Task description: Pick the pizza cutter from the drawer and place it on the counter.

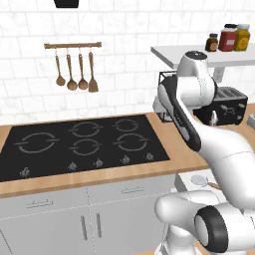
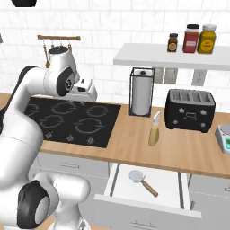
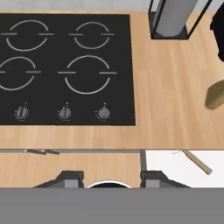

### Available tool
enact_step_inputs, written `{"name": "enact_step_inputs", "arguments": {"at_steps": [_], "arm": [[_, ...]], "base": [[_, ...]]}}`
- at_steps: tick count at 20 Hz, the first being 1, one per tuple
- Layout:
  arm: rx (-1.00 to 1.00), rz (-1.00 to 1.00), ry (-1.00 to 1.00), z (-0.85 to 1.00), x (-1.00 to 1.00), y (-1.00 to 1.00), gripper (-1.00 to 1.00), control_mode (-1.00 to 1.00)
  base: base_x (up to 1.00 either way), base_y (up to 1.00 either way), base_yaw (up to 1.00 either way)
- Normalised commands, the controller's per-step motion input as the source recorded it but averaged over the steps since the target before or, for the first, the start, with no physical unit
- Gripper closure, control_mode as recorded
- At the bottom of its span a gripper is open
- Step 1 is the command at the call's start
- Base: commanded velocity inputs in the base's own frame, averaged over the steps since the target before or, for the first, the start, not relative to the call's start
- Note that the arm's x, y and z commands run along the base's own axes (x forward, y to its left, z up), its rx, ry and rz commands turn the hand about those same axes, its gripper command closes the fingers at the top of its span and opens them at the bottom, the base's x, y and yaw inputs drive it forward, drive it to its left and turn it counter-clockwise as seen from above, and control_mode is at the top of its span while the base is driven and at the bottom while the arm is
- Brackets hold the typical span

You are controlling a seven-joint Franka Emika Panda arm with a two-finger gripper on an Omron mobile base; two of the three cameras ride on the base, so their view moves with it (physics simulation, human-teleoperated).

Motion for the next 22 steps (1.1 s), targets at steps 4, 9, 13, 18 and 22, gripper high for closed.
{"name": "enact_step_inputs", "arguments": {"at_steps": [4,9,13,18,22], "arm": [[0.0,0.0,-0.03,0.0,-0.46,0.0,-1.0,-1.0],[0.0,-0.01,-0.14,0.0,-1.0,0.02,-1.0,-1.0],[0.0,-0.12,0.0,-0.21,-0.96,-0.04,-1.0,-1.0],[-0.02,-0.08,-0.04,-0.3,-0.17,0.12,-1.0,1.0],[0.0,0.0,0.0,0.0,0.0,0.0,-1.0,1.0]], "base": [[0.0,0.0,0.0],[0.0,0.0,0.0],[0.0,0.0,0.0],[0.0,0.37,-0.08],[-0.11,0.8,-0.62]]}}
